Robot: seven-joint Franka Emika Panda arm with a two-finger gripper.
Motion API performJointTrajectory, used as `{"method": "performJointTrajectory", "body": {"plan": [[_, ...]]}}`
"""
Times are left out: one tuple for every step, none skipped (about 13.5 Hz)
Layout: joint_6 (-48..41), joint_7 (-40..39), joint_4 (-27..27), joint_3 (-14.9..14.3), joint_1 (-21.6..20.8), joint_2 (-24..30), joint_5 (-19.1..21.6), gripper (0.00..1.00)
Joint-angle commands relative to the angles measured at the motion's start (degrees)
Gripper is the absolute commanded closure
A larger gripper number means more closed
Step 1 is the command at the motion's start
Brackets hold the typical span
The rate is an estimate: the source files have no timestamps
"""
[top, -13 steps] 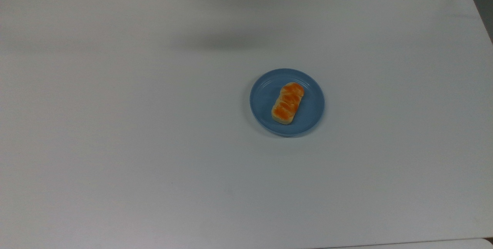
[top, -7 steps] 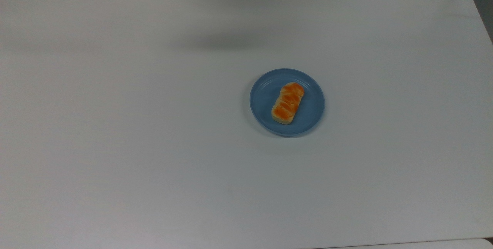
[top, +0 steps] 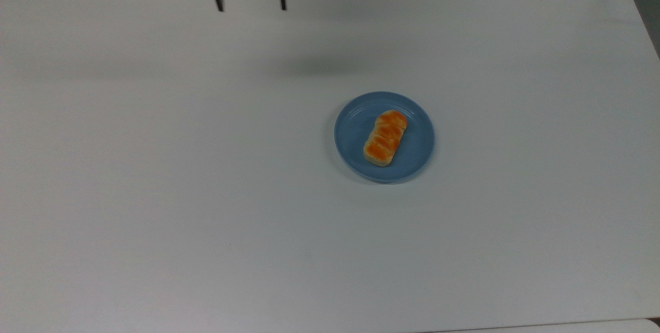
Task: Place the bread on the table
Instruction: 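Move the open gripper down over the bread roll on the blue plate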
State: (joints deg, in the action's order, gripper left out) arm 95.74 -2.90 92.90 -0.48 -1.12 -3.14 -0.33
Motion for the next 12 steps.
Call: {"method": "performJointTrajectory", "body": {"plan": [[10.65, 16.91, 5.78, 3.36, -3.71, -3.09, 1.73, 0.0], [14.0, 20.61, 6.06, 4.68, -3.71, -4.84, 1.56, 0.0], [15.77, 24.22, 6.06, 5.39, -4.32, -6.77, 0.86, 0.0], [16.4, 26.78, 5.89, 5.66, -4.94, -8.09, -0.28, 0.0], [16.49, 27.24, 5.8, 5.66, -5.21, -9.24, -0.11, 0.0], [16.67, 27.68, 5.63, 5.92, -5.64, -11.43, -0.03, 0.0], [17.28, 28.38, 5.45, 6.54, -6.69, -13.01, -0.63, 0.0], [19.81, 30.3, 5.45, 6.89, -7.49, -14.25, -1.16, 0.0], [22.27, 32.84, 5.54, 6.98, -7.93, -15.39, -2.56, 0.0], [23.86, 35.56, 5.54, 6.98, -8.37, -16.62, -4.14, 0.0], [25.09, 38.12, 5.45, 7.07, -8.9, -17.76, -5.55, 0.0], [27.63, 41.19, 5.45, 7.07, -9.6, -19.08, -6.78, 0.0]]}}
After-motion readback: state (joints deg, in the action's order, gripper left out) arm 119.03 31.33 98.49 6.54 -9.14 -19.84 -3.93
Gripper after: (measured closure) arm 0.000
